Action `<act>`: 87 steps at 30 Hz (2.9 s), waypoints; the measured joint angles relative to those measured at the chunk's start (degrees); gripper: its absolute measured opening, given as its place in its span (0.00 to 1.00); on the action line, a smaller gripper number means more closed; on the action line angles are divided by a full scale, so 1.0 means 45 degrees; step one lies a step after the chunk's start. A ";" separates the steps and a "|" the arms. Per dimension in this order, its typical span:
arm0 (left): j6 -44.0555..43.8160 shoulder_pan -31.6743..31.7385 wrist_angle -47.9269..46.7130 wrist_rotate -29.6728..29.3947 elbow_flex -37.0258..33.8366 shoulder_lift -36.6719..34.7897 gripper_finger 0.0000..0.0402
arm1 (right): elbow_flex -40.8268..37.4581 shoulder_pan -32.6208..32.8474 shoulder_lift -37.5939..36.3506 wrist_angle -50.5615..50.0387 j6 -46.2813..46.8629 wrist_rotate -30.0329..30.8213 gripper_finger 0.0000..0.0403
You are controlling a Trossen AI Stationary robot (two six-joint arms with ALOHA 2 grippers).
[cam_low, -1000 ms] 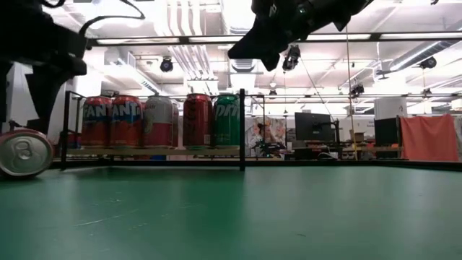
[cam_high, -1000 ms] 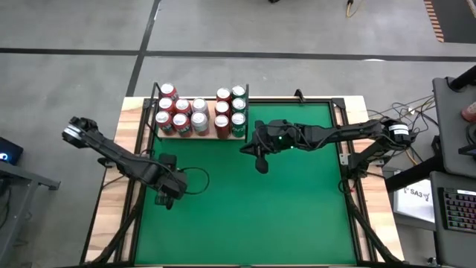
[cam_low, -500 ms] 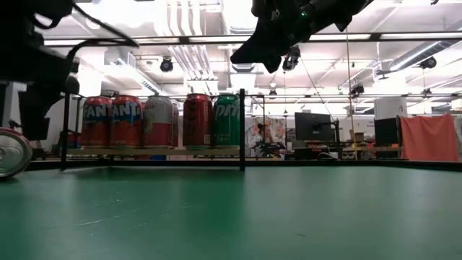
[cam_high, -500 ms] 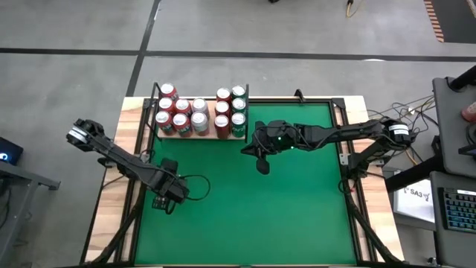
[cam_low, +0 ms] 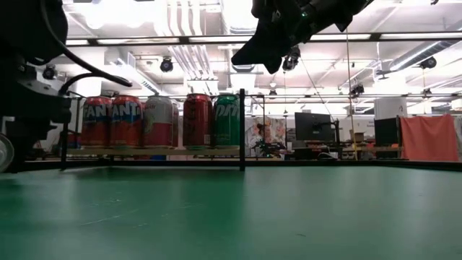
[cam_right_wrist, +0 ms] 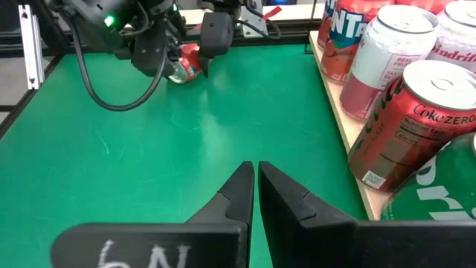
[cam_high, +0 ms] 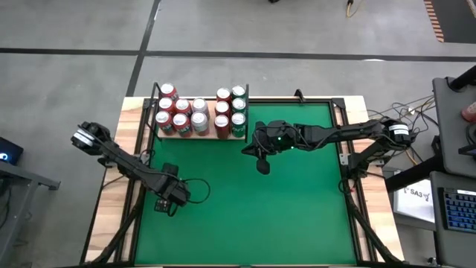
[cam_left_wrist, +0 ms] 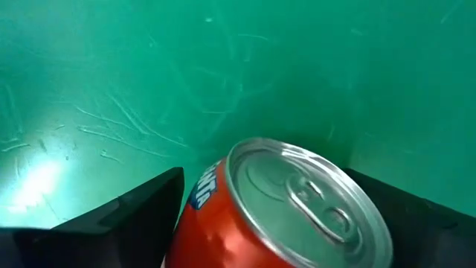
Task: Place canned beverage on shelf
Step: Put the red soda can on the shelf aligned with the other red soda can
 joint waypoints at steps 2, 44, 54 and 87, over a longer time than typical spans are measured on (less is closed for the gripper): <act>-0.0005 -0.0001 0.0001 0.0032 -0.0022 0.0154 0.82 | 0.0000 0.0000 0.0000 0.0000 0.0021 0.0000 0.03; 0.8710 0.4422 0.6699 -0.8067 0.6128 -0.5562 0.73 | 0.0433 -0.0005 -0.0022 -0.0102 -0.0518 -0.0073 0.03; 0.8321 1.2252 0.9208 0.0500 0.6007 -0.4851 0.73 | 0.1040 -0.0270 -0.0022 -0.0389 -0.1076 -0.0063 0.03; 0.6936 2.0061 1.1820 0.5955 0.5832 -0.0584 0.73 | 0.3708 -0.4087 0.0019 -0.1548 -0.2718 -0.0064 0.03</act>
